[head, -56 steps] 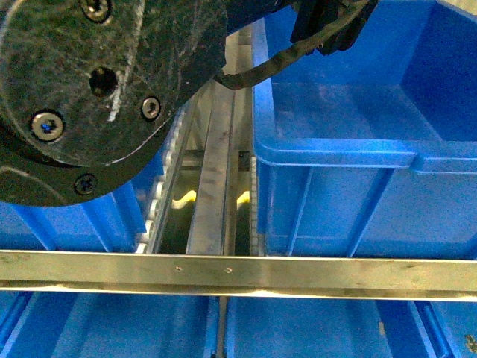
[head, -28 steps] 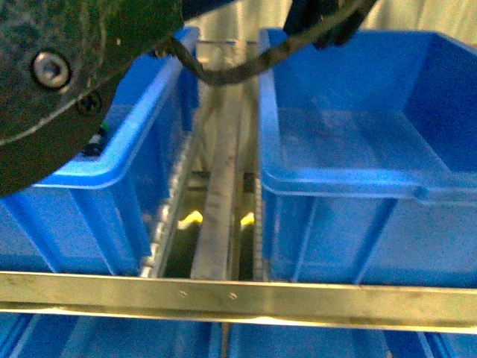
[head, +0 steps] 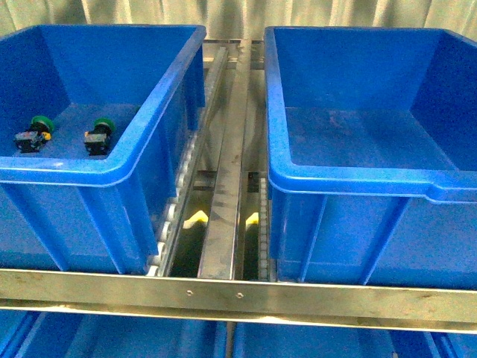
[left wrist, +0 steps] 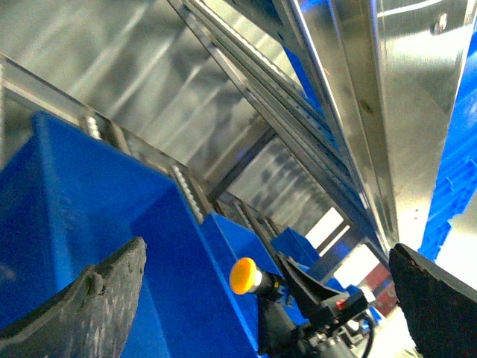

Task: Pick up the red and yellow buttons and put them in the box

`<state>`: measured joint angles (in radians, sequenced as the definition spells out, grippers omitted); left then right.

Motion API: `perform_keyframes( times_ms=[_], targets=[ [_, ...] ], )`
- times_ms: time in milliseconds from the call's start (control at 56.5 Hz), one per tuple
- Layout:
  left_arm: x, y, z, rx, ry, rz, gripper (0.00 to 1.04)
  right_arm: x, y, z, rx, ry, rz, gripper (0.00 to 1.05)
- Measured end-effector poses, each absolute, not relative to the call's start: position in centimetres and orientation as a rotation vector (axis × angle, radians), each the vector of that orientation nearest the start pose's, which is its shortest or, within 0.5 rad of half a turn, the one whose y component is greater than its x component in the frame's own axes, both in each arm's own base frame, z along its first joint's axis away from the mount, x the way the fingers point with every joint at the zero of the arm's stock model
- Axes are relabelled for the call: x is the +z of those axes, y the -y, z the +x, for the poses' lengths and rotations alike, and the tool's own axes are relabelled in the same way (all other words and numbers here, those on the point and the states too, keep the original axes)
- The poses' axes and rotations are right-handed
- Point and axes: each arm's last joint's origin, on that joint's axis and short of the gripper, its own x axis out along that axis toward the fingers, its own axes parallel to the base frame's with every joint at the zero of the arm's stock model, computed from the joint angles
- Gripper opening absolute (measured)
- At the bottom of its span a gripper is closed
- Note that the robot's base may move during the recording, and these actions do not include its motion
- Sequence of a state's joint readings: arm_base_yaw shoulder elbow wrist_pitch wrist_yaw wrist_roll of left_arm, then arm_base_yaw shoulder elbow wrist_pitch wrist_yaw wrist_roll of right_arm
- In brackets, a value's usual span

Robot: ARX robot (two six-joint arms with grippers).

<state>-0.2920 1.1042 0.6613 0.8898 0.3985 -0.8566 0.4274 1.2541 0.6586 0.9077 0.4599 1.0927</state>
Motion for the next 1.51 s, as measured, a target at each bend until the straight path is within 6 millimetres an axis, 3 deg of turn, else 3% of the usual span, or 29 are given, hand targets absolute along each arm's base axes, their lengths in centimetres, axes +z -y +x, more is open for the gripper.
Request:
perform_keyframes(
  times_ms=[89,319,354,443,514,655,850,1098,1434,1505],
  targets=[
    [31.7,4.8,19.9,-0.718,0.113,-0.746,0.97,29.5,-10.1,23.8,0.124,0.270,1.195,0.42],
    [29.8,2.0,11.8,-0.530,0.124,-0.615,0.97,29.5,-11.1,22.4,0.118,0.247,1.118,0.42],
    [29.4,1.9,11.1,-0.427,0.122,-0.575,0.93,29.5,-11.2,22.2,0.121,0.246,1.109,0.42],
    [27.7,1.3,9.4,-0.171,0.074,-0.354,0.77,29.4,-11.5,21.8,0.123,0.236,1.073,0.42],
    [24.5,0.3,9.6,-0.033,0.029,-0.166,0.63,29.5,-11.8,21.5,0.120,0.237,1.052,0.42],
    [19.4,0.1,9.8,-0.008,-0.012,-0.048,0.36,29.5,-12.7,20.9,0.122,0.227,1.007,0.42],
    [18.5,0.0,9.8,-0.004,-0.004,-0.020,0.02,29.4,-13.7,20.2,0.102,0.221,0.925,0.42],
    [17.8,0.0,9.8,-0.004,-0.006,-0.012,0.03,28.3,-14.2,19.1,0.052,0.229,0.756,0.42],
    [17.0,0.0,9.7,-0.003,0.004,-0.010,0.03,27.9,-14.4,18.0,0.028,0.242,0.718,0.42],
    [17.0,0.0,9.7,-0.004,0.004,-0.010,0.14,28.0,-14.6,17.8,0.032,0.242,0.707,0.42]
  ],
)
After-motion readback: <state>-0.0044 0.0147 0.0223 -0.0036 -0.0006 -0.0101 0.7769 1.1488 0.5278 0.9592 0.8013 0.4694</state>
